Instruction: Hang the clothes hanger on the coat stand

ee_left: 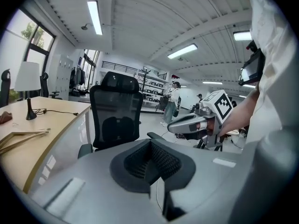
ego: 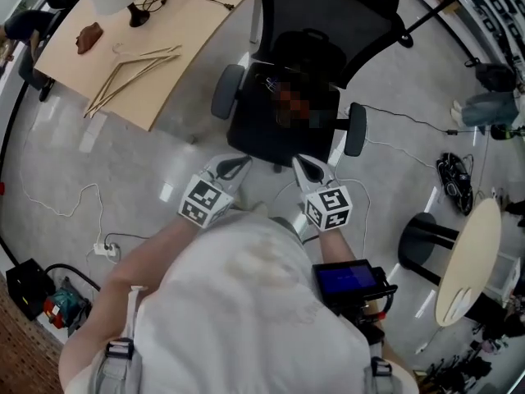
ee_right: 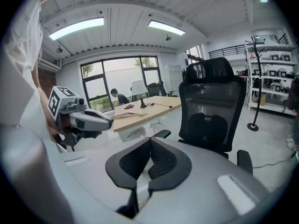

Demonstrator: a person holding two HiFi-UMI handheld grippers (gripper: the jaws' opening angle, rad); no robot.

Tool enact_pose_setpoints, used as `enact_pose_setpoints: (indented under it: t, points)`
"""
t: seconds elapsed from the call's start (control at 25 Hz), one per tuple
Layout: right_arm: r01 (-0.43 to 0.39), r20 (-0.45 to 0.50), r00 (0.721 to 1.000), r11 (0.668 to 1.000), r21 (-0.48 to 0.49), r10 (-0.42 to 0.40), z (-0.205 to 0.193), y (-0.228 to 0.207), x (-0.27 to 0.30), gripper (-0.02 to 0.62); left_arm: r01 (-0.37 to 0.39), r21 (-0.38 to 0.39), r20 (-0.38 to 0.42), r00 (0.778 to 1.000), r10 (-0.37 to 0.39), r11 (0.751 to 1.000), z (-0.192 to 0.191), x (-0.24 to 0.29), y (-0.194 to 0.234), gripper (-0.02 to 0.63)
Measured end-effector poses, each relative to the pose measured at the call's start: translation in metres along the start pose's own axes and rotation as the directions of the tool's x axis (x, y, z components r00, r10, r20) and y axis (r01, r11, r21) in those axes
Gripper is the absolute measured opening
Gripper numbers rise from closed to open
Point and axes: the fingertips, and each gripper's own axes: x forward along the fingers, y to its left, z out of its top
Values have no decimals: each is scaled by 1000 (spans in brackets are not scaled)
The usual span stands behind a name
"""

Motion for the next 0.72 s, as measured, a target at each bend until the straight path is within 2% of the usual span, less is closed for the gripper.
enact_pose_setpoints:
  t: [0.28,0.72]
  points:
    - [44,-65,997,999,-31,-46,13,-32,39,14,54,-7,-2,999,-54,998,19,20,28,2]
    - [-10,-175,984,1000,25,15,-18,-85,98,14,-3,-74,-101,995,-5,997,7,69,49,2]
